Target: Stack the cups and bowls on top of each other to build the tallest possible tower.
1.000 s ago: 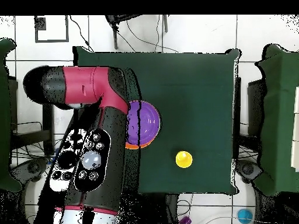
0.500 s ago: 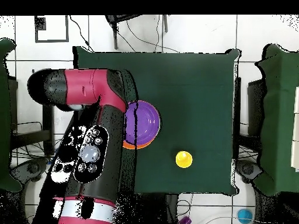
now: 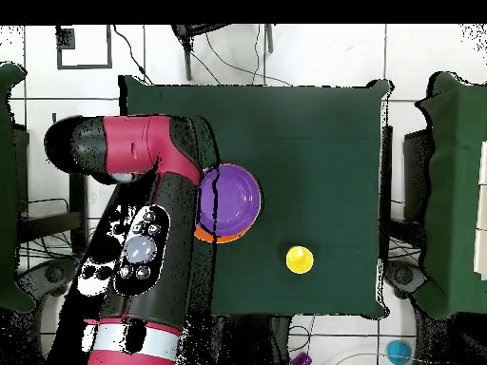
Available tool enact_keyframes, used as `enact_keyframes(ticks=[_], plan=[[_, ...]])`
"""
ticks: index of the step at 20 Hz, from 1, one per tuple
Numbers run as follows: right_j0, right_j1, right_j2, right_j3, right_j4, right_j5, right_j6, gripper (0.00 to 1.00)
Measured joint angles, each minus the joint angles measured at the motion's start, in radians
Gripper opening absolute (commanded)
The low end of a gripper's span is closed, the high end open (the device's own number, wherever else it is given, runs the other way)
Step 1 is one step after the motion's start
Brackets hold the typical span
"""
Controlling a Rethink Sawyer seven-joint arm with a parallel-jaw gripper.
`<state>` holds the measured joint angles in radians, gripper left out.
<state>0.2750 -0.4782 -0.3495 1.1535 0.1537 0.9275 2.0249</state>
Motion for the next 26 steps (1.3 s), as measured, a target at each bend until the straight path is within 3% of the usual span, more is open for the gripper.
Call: enact_keyframes(ticks=[13,26], plan=[[0.083,0.064,-0.027,-0.036,0.047,0.0,0.132,1.0],[0.091,0.131,-0.027,-0.08,0.049,0.0,0.168,1.0]])
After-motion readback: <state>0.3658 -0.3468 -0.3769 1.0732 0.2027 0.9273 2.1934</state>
